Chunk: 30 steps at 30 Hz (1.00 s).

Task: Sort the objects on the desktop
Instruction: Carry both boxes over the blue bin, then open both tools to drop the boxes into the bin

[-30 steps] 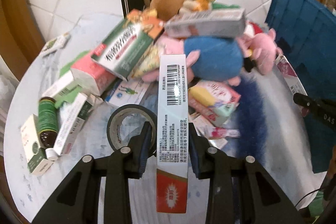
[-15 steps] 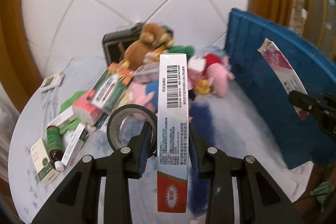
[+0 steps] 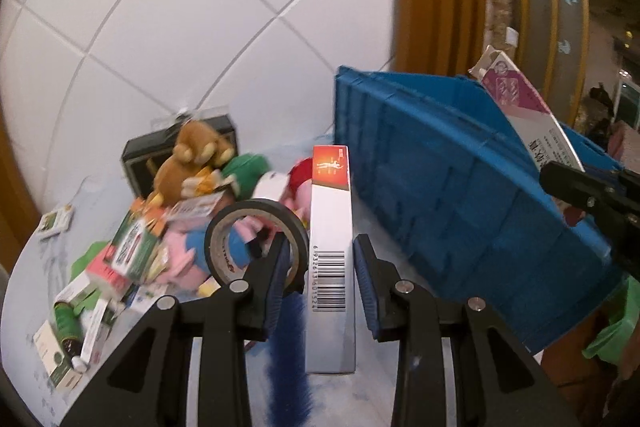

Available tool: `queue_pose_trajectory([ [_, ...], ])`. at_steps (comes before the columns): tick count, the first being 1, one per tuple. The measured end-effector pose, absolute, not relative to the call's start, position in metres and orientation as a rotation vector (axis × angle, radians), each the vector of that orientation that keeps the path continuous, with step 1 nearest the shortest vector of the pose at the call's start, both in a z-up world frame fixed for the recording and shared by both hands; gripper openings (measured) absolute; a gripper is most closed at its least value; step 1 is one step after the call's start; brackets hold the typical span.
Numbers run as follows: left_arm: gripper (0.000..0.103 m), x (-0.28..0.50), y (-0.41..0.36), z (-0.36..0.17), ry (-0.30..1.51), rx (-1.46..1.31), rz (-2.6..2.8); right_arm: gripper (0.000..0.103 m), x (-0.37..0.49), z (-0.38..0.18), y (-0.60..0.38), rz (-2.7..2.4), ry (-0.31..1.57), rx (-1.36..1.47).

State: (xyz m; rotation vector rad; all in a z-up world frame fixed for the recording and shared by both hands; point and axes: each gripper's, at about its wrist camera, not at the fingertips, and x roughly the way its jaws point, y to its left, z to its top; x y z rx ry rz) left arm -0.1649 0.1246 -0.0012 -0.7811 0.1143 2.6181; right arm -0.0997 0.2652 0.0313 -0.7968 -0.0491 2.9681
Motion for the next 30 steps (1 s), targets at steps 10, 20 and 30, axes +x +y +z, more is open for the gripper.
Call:
queue_pose_trajectory([
  [10,0.032,-0.16,0.2,0.039,0.133,-0.643,2.572,0.018,-0.071,0.058,0.349,2.86,0.029,-0.658],
  [20,0.032,-0.147,0.302,0.084,0.128,-0.524,2.503,0.018,-0.065,0.057,0.437,2.787,0.055,-0.654],
  [30,0.032,-0.138,0.395,0.092,0.22,-0.632,2.441,0.018,-0.063,0.047,0.505,2.773,0.071,-0.71],
])
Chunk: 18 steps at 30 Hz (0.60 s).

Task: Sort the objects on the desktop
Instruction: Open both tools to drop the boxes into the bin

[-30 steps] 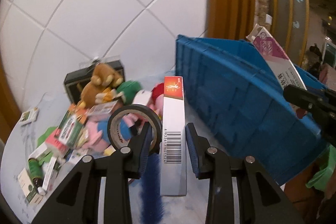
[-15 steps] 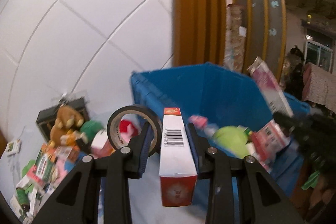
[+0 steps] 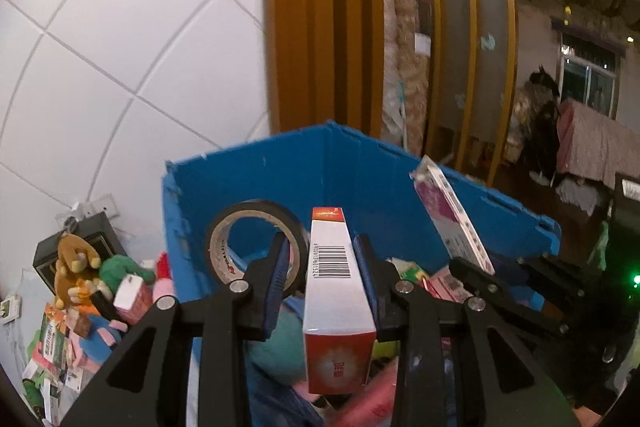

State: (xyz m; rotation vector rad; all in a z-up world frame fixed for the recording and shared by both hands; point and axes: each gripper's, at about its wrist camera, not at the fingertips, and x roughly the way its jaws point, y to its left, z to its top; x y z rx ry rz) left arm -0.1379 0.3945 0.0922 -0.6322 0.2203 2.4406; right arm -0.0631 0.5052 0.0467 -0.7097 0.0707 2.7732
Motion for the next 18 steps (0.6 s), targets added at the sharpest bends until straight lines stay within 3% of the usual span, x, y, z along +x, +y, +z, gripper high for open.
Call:
queue_pose_trajectory([
  [7,0.033,-0.134,0.413,0.081,0.245,-0.735,2.445,0.018,-0.065,0.04,0.529,2.761,0.055,-0.782],
  [10,0.049,-0.132,0.414,0.078,0.256,-0.76,2.469,0.019,-0.066,0.036,0.533,2.76,0.051,-0.804],
  [12,0.067,-0.128,0.411,0.078,0.25,-0.751,2.487,0.021,-0.067,0.036,0.535,2.762,0.051,-0.807],
  [14,0.077,-0.125,0.408,0.08,0.25,-0.731,2.499,0.029,-0.067,0.035,0.539,2.765,0.053,-0.806],
  [15,0.079,-0.123,0.405,0.081,0.249,-0.717,2.506,0.041,-0.067,0.036,0.539,2.765,0.053,-0.806],
  [16,0.079,-0.122,0.403,0.082,0.246,-0.705,2.512,0.059,-0.067,0.036,0.538,2.765,0.052,-0.806],
  [17,0.079,-0.12,0.4,0.083,0.243,-0.698,2.516,0.07,-0.066,0.036,0.537,2.765,0.048,-0.804],
  [18,0.081,-0.119,0.397,0.083,0.242,-0.695,2.521,0.087,-0.065,0.036,0.537,2.765,0.046,-0.801],
])
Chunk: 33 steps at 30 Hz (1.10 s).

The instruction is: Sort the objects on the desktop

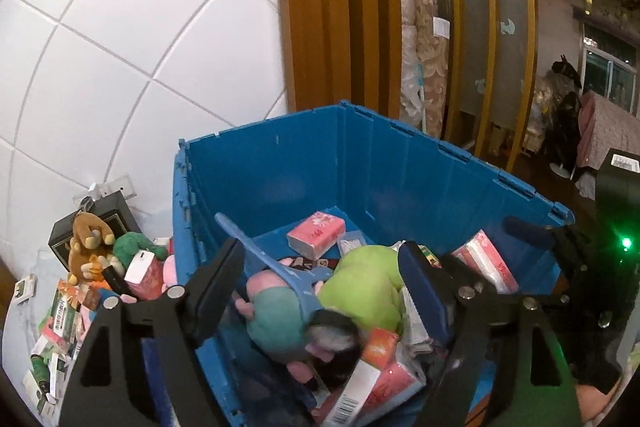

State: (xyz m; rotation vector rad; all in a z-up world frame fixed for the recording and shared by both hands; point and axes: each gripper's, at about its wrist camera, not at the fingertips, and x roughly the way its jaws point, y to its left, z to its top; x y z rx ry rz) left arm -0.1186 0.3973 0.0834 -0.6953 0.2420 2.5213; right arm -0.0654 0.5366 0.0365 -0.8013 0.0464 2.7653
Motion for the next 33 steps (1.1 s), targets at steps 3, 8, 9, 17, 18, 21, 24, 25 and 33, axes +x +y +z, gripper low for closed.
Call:
queue_pose_trajectory([
  [3,0.095,-0.116,0.387,0.084,0.236,-0.703,2.564,0.103,-0.063,0.039,0.537,2.766,0.035,-0.784],
  [8,0.097,-0.115,0.369,0.083,0.222,-0.726,2.604,0.103,-0.061,0.044,0.532,2.761,0.023,-0.805],
  [9,0.097,-0.114,0.366,0.082,0.22,-0.734,2.606,0.103,-0.06,0.044,0.531,2.761,0.021,-0.818],
  [17,0.097,-0.105,0.352,0.078,0.208,-0.786,2.578,0.103,-0.055,0.044,0.515,2.758,0.013,-0.938],
  [18,0.097,-0.104,0.351,0.078,0.205,-0.787,2.579,0.103,-0.054,0.044,0.515,2.753,0.012,-0.946],
  [21,0.097,-0.103,0.347,0.079,0.201,-0.786,2.597,0.103,-0.053,0.043,0.513,2.745,0.015,-0.956],
  [24,0.097,-0.104,0.344,0.08,0.197,-0.785,2.608,0.103,-0.053,0.042,0.511,2.742,0.012,-0.962],
  [25,0.097,-0.104,0.343,0.08,0.195,-0.785,2.608,0.103,-0.053,0.042,0.511,2.741,0.012,-0.964],
  [33,0.097,-0.104,0.342,0.079,0.193,-0.777,2.624,0.103,-0.053,0.041,0.512,2.741,0.019,-0.965],
])
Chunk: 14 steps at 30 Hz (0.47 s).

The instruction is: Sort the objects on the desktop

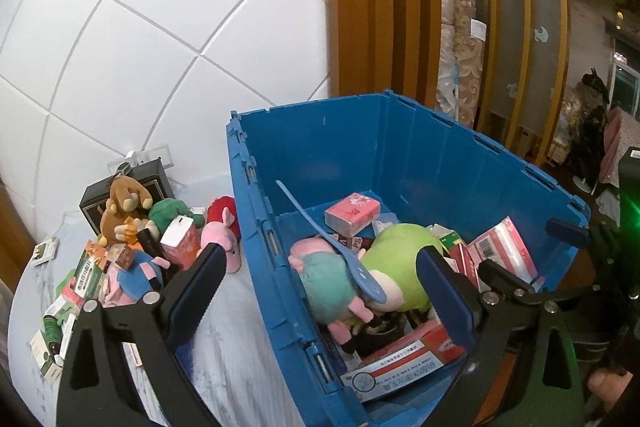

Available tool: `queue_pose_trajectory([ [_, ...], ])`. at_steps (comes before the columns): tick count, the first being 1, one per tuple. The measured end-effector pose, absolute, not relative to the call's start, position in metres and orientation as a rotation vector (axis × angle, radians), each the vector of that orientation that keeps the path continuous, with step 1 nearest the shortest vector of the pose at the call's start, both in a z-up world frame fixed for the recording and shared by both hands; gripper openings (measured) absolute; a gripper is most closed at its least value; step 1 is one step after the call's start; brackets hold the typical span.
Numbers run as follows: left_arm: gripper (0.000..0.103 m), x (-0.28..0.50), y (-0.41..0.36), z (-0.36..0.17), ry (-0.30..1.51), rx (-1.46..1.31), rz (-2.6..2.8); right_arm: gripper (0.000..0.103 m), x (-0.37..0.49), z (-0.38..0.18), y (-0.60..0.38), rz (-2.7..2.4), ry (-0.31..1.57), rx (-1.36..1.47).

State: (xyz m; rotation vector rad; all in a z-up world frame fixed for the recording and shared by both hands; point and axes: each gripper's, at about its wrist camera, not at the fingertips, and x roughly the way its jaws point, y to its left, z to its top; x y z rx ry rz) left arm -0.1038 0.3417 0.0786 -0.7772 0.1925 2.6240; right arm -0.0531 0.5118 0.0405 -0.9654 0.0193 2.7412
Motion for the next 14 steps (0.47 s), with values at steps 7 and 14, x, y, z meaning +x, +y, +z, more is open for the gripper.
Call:
queue_pose_trajectory([
  [7,0.097,-0.1036,0.3452,0.0787,0.194,-0.769,2.622,0.103,-0.055,0.0372,0.5144,2.738,0.028,-0.972],
  [14,0.097,-0.1034,0.3509,0.0793,0.202,-0.761,2.622,0.103,-0.0564,0.036,0.5194,2.733,0.038,-0.972],
])
